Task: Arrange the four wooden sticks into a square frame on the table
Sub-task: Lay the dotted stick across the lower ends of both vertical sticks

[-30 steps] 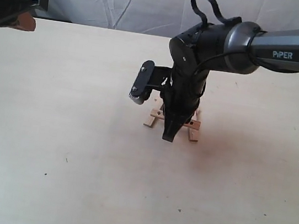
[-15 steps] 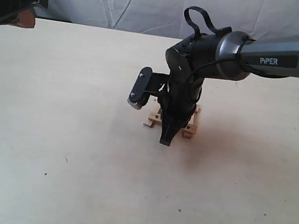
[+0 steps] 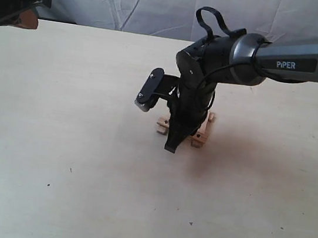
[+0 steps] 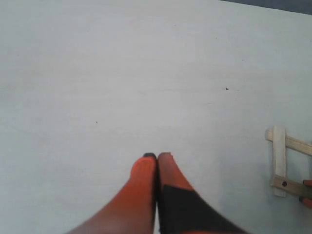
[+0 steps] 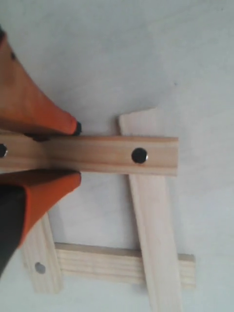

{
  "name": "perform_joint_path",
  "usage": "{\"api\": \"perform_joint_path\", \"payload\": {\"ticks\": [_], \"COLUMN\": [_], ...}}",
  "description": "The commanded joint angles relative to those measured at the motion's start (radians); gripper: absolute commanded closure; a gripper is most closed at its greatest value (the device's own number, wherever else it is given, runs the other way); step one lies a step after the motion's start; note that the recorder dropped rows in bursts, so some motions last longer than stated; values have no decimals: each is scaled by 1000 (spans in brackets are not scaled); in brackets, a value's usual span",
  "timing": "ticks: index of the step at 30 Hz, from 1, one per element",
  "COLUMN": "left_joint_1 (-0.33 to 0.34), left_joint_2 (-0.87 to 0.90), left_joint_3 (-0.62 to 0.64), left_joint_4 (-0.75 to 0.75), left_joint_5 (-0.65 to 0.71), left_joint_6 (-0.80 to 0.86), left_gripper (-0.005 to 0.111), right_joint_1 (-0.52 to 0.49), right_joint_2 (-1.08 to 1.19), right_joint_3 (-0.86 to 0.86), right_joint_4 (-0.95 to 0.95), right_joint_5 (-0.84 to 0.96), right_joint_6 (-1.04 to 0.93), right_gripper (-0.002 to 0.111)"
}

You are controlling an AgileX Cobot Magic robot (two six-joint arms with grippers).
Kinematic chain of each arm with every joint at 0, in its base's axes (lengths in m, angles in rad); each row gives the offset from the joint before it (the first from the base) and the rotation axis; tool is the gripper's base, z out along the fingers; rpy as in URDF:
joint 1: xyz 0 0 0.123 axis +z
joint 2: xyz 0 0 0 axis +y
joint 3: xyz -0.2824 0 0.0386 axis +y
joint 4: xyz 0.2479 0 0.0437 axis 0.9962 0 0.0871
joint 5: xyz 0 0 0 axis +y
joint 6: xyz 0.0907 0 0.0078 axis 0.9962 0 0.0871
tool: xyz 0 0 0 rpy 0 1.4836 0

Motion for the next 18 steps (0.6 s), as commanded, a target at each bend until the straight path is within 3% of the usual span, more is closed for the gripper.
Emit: {"api": "perform_joint_path", "payload": {"ticks": [1,13,15,18], "left_joint_1": [-1,-1,-1,-1], "left_joint_2": [-9,-9,-9,-9], "left_joint_3": [3,3,3,3], "left_joint_4": [-11,-12,-15,-24], "left_joint_5": [-7,-9,-9,-9], "left_joint_6": [2,2,2,2], "left_gripper": [107,107,107,107], "right_joint_1": [-5,-5,-5,-5], "right_joint_2": [4,4,4,4], "right_joint_3": [-8,-8,-8,-8], "right_joint_4": [25,30,30,18], "right_joint_5": [-25,-18,-16,-13], "right_joint_6": [5,15,22,49], "right_gripper": [109,108,101,78]}}
